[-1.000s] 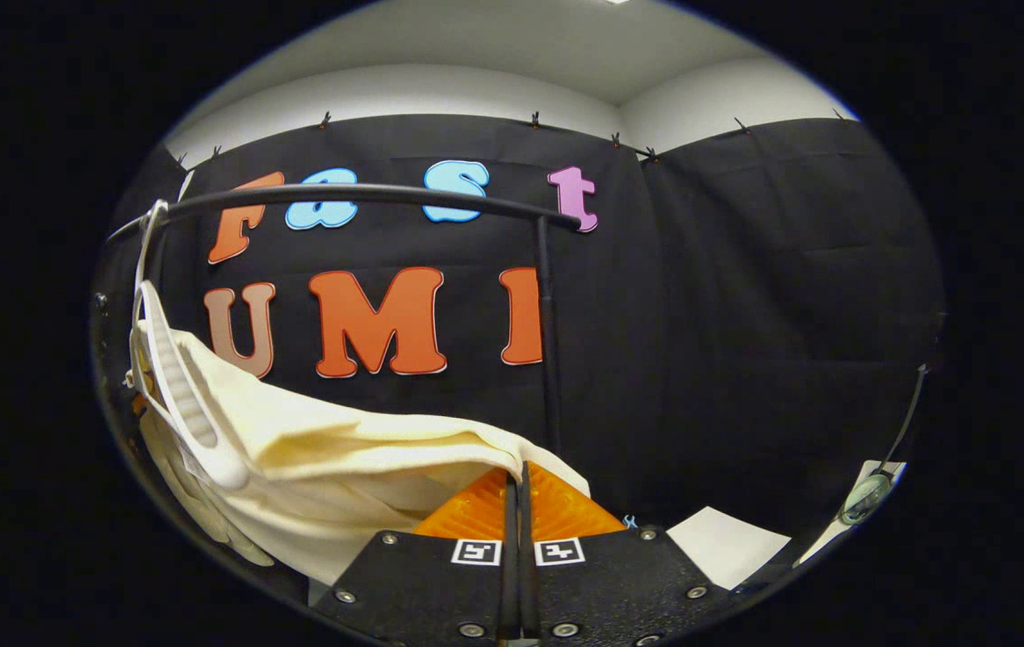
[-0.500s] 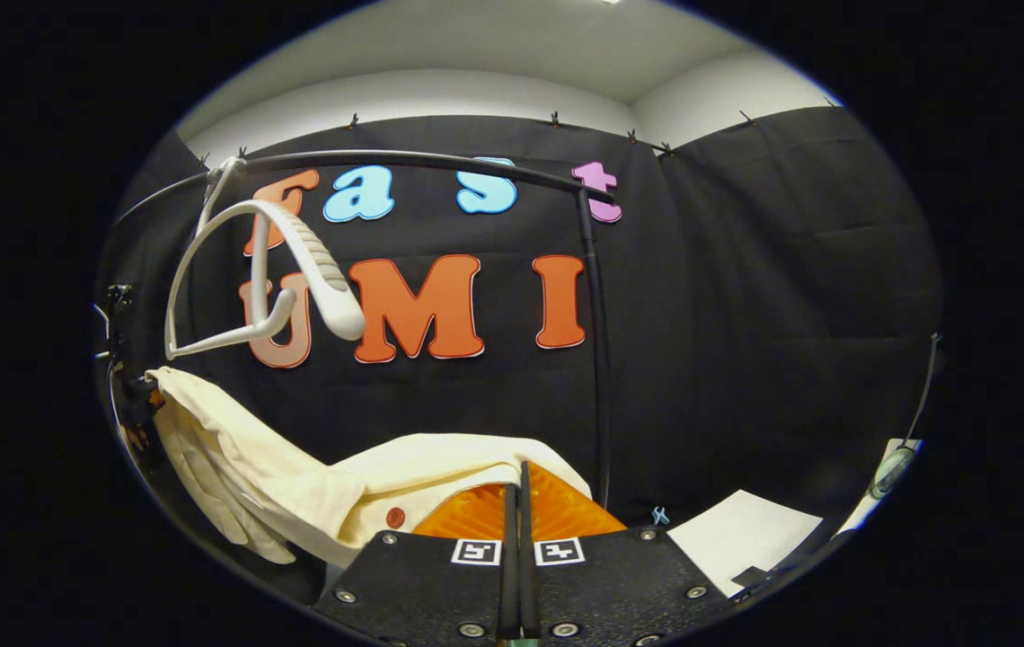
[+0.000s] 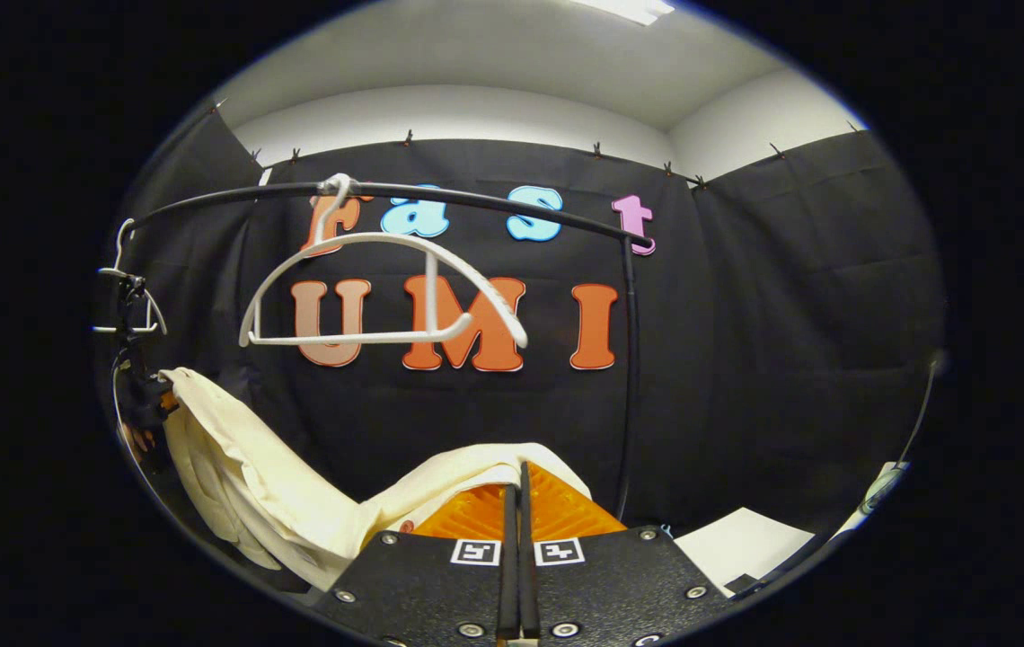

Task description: Grasp the clothes on the hanger with both hands and then place them into the laundry hamper below.

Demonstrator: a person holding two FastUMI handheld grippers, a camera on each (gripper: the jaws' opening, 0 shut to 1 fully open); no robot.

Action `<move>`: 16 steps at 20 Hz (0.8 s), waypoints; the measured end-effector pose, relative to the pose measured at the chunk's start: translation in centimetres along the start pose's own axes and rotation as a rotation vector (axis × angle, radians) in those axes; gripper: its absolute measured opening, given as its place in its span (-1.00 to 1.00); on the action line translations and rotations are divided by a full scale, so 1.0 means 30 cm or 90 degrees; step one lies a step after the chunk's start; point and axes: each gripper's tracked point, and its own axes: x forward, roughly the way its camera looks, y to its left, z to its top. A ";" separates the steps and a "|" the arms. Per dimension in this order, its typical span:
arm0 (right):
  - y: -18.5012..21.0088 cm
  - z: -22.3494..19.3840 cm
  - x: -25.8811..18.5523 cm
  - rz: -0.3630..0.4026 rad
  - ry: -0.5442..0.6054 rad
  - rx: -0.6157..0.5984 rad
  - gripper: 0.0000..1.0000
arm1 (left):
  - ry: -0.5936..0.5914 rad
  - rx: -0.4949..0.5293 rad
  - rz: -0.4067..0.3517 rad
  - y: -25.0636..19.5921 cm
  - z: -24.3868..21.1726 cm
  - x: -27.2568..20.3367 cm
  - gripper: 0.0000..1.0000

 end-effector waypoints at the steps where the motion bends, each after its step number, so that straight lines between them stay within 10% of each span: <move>1: 0.034 0.003 -0.024 0.011 -0.001 0.007 -1.00 | -0.005 -0.008 -0.010 -0.012 0.015 -0.032 -0.75; 16: 0.404 -0.197 -0.185 0.093 0.069 0.070 -1.00 | 0.063 -0.143 -0.273 -0.499 -0.067 -0.385 -0.68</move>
